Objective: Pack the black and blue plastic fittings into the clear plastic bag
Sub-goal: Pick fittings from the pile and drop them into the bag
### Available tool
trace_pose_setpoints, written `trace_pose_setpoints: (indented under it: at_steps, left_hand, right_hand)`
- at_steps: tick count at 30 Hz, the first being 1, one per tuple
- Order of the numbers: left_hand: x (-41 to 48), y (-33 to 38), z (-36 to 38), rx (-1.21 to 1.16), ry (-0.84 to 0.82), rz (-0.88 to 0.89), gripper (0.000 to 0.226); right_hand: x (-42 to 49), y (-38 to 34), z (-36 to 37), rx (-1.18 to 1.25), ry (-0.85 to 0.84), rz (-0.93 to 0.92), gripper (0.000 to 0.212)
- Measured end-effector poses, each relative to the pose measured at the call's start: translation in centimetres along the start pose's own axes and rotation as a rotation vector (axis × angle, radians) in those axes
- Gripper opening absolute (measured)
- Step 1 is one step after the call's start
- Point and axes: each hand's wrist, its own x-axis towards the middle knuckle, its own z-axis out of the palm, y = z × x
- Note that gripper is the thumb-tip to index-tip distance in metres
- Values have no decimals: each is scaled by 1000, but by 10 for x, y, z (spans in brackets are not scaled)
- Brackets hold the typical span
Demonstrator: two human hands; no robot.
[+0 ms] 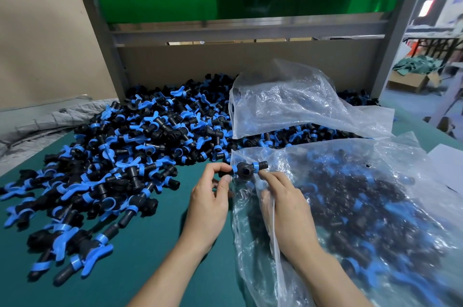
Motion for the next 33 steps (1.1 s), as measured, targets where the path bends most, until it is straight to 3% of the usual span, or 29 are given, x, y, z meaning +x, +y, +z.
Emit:
trace_pose_setpoints:
  at_steps: [20,33]
  left_hand:
    - [2,-8,1,-37,-51,-37,14]
    - [2,-7,1,-41,-48,-49,12]
  right_hand:
    - [-1,0,0,-17,-4,-23,58]
    - [-1,-2,-1,-7,-9,-25,54]
